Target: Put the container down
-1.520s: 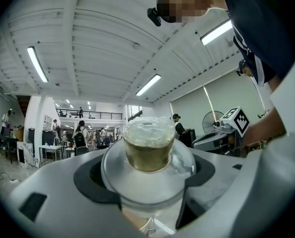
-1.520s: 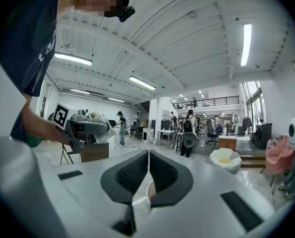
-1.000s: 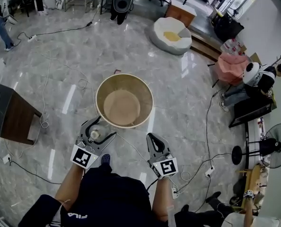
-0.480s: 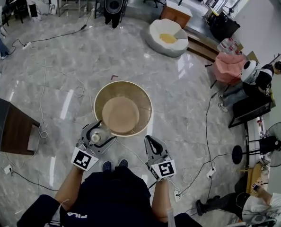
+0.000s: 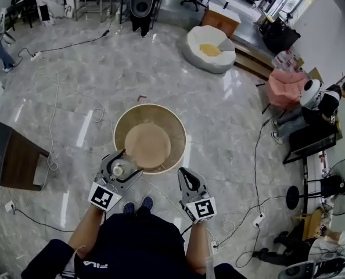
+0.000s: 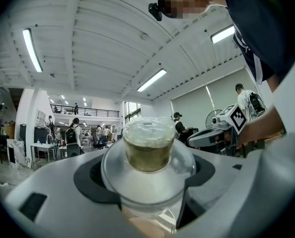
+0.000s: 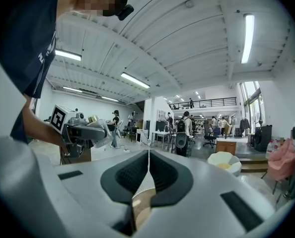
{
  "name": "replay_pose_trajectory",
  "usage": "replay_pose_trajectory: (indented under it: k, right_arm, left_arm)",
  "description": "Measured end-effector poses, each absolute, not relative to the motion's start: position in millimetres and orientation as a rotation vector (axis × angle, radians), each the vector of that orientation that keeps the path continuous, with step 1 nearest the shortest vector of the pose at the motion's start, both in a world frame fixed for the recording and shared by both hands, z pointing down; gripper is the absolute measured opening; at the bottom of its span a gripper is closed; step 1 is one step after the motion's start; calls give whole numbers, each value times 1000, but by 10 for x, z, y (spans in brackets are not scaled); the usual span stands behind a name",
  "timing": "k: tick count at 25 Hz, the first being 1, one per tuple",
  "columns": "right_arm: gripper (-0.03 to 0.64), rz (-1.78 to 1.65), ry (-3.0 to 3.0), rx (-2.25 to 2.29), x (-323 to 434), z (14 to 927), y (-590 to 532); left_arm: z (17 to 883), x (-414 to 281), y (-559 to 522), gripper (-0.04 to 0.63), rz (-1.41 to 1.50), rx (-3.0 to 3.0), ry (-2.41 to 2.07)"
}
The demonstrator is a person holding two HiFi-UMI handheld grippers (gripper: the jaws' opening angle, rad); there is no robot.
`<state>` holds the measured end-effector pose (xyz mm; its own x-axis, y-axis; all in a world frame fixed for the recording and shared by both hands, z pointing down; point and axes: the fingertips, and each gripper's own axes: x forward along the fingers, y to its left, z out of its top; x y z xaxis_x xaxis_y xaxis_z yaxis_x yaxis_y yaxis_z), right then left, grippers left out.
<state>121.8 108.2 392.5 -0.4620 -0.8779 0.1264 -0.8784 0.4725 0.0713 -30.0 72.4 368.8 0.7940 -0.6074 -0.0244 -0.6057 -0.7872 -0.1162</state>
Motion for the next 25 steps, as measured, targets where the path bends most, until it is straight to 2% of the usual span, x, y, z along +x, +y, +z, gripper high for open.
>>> replay_pose_trajectory:
  k: [13, 25]
  right_arm:
    - [31, 51, -2646, 1412, 1441, 4047, 594]
    - [31, 111, -2607, 1444, 1370, 4250, -127]
  left_arm:
    - [3700, -19, 342, 359, -82, -2786, 1077]
    - [3849, -89, -453, 359, -75, -2814, 1039]
